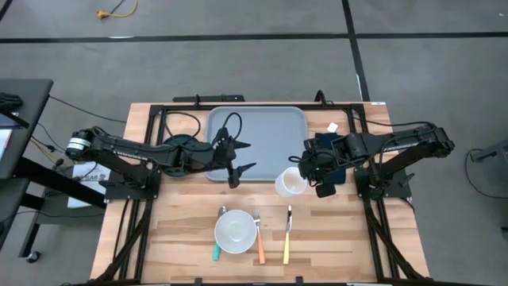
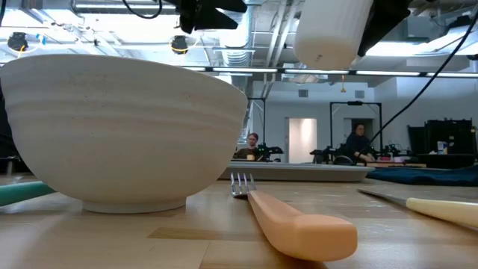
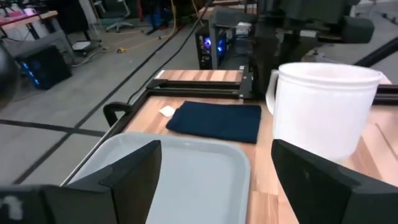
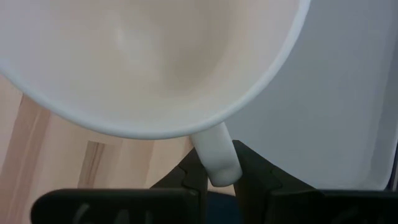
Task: Set up tray
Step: Put the white mug on the gray serving tray
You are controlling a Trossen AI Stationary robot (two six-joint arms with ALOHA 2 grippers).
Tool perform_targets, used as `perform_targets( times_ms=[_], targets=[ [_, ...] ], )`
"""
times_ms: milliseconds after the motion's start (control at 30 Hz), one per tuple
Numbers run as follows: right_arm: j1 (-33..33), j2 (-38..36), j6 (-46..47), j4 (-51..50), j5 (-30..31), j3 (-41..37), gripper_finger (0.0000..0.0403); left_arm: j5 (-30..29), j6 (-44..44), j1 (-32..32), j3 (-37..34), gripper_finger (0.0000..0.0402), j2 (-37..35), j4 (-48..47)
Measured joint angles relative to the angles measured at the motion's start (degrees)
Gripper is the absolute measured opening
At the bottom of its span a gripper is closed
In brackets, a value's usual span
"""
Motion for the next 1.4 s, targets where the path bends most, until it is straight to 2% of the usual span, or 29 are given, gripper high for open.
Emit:
perform_targets(
  times_ms=[167,300,433,833,900,1000,1067,1267,1400],
  targets=[
    [0.0,0.0,0.0,0.0,0.0,0.0,0.0047,2.1,-0.3,0.1,0.0,0.0295,0.0,-1.1],
    [0.0,0.0,0.0,0.0,0.0,0.0,0.0047,1.9,9.1,0.2,0.0,0.0295,0.0,-2.6],
    [0.1,0.0,0.0,0.0,0.0,0.0,0.0047,1.8,12.2,0.2,0.0,0.0295,0.0,-4.4],
    [0.1,0.0,0.0,0.0,0.0,0.0,0.0047,2.2,5.8,0.2,0.0,0.0295,0.0,-5.4],
    [0.1,0.0,0.0,0.0,0.0,0.0,0.0047,-0.3,0.9,0.1,0.0,0.0295,0.0,-3.5],
    [0.1,0.0,0.0,0.1,-0.1,0.0,0.0047,-9.4,-7.5,0.1,0.0,0.0295,0.0,-1.3],
    [0.1,0.0,0.0,0.1,-0.1,0.0,0.0047,-12.7,-9.7,0.2,0.0,0.0295,0.0,-1.5],
    [0.1,0.0,0.0,0.0,-0.6,0.0,0.0047,-7.2,-2.7,0.1,0.0,0.0295,0.0,-2.9],
    [0.1,0.0,0.0,0.0,-0.7,0.0,0.0047,-6.5,0.2,0.2,0.0,0.0295,0.0,-4.0]
  ],
)
